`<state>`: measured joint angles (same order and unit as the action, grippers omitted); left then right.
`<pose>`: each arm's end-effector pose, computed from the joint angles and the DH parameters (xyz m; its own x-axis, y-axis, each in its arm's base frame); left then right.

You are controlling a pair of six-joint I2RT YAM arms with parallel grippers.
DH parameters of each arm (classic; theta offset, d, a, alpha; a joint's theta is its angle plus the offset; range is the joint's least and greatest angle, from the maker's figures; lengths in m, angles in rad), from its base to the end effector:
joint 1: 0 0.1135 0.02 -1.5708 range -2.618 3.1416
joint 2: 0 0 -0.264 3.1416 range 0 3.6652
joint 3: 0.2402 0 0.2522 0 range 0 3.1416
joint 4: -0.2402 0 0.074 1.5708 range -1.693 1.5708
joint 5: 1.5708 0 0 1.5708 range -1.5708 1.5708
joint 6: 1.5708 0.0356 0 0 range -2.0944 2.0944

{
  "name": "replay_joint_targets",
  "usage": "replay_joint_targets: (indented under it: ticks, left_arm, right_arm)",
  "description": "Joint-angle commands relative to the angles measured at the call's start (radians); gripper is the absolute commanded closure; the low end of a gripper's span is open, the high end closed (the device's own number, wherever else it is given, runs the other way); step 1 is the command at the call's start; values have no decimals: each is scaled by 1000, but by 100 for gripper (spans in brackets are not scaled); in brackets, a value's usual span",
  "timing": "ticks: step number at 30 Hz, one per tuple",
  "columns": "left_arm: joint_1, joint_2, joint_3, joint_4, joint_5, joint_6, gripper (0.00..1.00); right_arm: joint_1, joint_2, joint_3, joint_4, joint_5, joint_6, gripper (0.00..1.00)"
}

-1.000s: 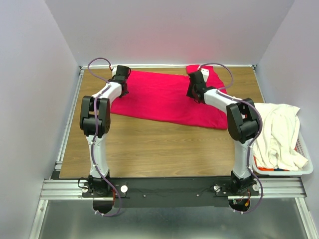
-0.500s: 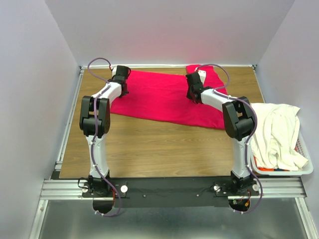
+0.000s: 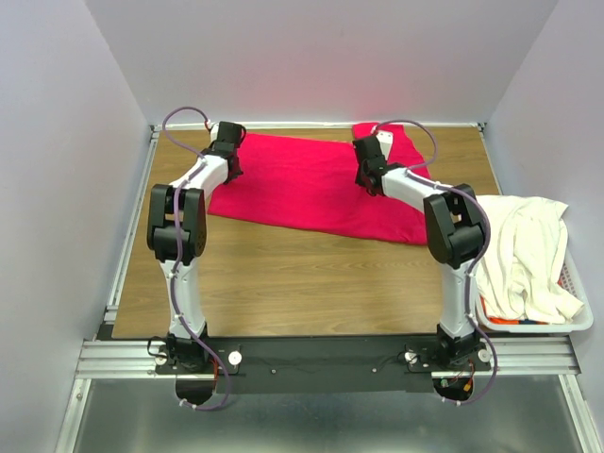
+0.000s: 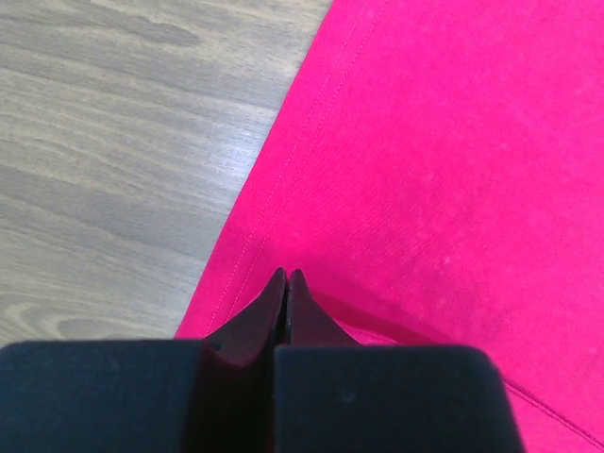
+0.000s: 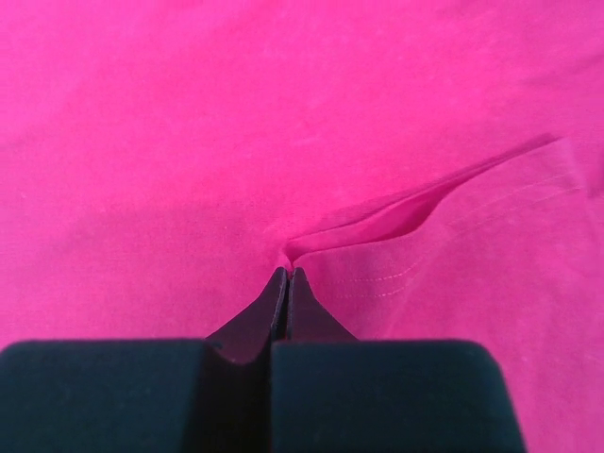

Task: Fold and stack the t-shirts
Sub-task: Fold the tshirt

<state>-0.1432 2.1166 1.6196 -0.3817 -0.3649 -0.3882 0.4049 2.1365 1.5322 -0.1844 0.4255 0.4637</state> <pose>0.4664 -0.0544 0.1925 -0.6705 -0.2606 -0.6947 -0.3737 0.9275 0.0127 0.4398 0.1725 0.1711 -0.6241 0.1757 -0.7613 0.2099 0.9763 0.0533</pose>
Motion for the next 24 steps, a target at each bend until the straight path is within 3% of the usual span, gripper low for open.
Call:
replay_joint_targets:
  ticks: [1,24]
  left_arm:
    - [10,-55,-21,23,20,8,100]
    - [47,-115,-67,41,27,-9,100]
  right_arm:
    - [6,-87,-26,-18,73,12,100]
    - [-14,-188,-73,-18,128,26,100]
